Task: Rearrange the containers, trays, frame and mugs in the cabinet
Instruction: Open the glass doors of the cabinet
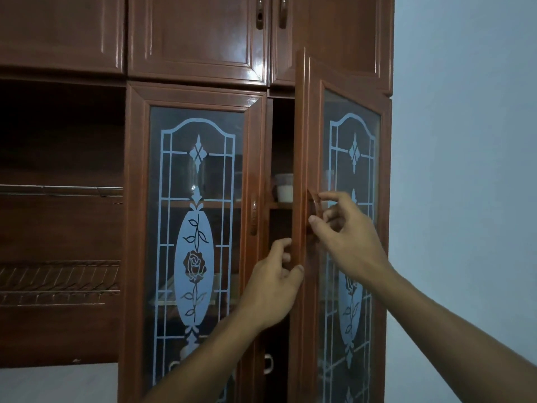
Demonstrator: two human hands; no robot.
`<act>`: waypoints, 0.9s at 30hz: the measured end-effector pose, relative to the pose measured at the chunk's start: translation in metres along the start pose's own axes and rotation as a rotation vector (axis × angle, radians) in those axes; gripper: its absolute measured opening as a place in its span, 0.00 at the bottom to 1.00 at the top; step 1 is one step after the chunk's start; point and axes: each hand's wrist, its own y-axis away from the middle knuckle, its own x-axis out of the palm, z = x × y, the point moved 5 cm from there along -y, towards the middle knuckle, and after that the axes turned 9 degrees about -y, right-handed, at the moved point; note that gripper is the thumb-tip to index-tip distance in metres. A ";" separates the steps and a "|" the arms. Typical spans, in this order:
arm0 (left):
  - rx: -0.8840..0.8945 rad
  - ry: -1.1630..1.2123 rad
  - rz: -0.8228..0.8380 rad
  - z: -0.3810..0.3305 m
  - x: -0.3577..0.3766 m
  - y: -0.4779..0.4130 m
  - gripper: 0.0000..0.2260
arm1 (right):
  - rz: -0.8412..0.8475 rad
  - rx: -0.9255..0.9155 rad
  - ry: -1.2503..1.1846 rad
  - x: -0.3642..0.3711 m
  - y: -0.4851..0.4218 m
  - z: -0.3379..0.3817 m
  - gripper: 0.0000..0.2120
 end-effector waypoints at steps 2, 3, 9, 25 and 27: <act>0.027 0.044 0.013 -0.010 0.004 0.007 0.19 | -0.018 -0.007 0.001 -0.011 0.004 0.002 0.14; 0.037 0.082 0.027 -0.015 0.007 0.010 0.19 | -0.029 -0.013 0.002 -0.017 0.006 0.004 0.14; 0.067 0.187 0.057 -0.043 0.023 0.024 0.18 | -0.107 -0.059 0.011 -0.057 0.021 0.017 0.11; 0.186 0.140 0.146 -0.121 0.093 0.026 0.18 | -0.314 -0.146 0.406 -0.150 0.035 0.051 0.09; 0.214 0.123 0.152 -0.127 0.102 0.024 0.19 | -0.322 -0.137 0.435 -0.161 0.036 0.052 0.09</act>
